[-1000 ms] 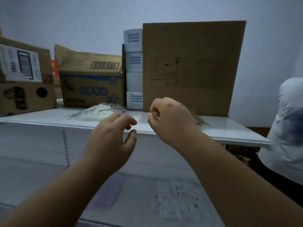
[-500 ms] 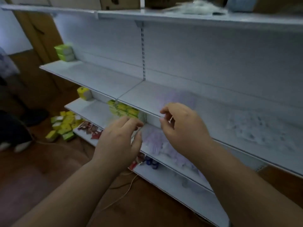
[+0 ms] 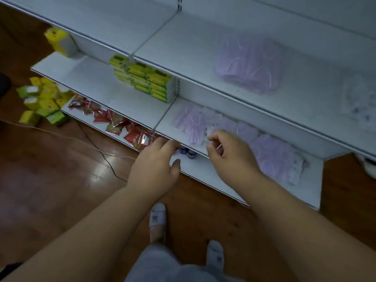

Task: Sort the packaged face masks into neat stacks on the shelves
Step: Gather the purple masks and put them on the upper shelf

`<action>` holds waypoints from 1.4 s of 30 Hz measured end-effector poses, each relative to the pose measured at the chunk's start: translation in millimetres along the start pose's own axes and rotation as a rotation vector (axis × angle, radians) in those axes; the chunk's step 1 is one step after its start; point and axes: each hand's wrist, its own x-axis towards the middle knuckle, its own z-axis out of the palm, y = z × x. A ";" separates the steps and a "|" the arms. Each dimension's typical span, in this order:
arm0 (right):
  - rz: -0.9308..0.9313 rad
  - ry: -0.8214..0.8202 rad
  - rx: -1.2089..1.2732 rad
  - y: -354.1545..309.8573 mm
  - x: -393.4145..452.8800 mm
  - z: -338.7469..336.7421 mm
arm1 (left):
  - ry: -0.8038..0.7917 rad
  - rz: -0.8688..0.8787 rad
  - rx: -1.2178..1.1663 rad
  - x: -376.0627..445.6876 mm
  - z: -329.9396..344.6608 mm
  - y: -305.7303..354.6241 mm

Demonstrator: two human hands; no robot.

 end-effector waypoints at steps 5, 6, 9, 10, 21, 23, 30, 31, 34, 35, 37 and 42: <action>0.122 -0.058 -0.008 13.2 42.1 75.3 | -0.135 0.000 -0.033 60.4 45.4 -68.0; 0.147 -0.081 -0.013 18.5 51.7 90.4 | -0.140 -0.004 -0.035 69.5 56.3 -78.0; 0.207 -0.140 -0.033 39.5 80.8 137.4 | -0.195 -0.065 -0.085 84.3 94.5 -104.6; 0.218 -0.153 -0.043 49.1 91.2 153.5 | -0.221 -0.079 -0.101 87.1 109.6 -112.7; 0.353 -0.384 -0.419 166.4 208.1 305.1 | -0.333 -0.234 -0.233 125.1 245.3 -169.5; 0.360 -0.450 -0.528 182.5 213.2 315.1 | -0.345 -0.293 -0.281 134.0 261.0 -171.6; 0.308 -0.353 -0.402 186.3 206.2 317.6 | -0.318 -0.582 -0.590 170.3 288.6 -167.8; 0.302 -0.362 -0.366 186.9 204.5 317.6 | -0.336 -0.645 -0.675 175.9 289.1 -166.1; 0.292 -0.396 -0.364 196.5 203.9 315.8 | -0.400 -0.771 -0.821 187.4 292.2 -164.2; 0.299 -0.376 -0.340 199.6 206.1 314.7 | -0.413 -0.799 -0.839 188.2 293.9 -164.5; 0.296 -0.261 -0.258 198.9 208.7 310.8 | -0.404 -0.851 -0.886 186.4 299.0 -166.5; 0.162 -0.136 0.042 177.4 183.8 305.2 | -0.378 -1.092 -1.384 192.1 299.4 -169.6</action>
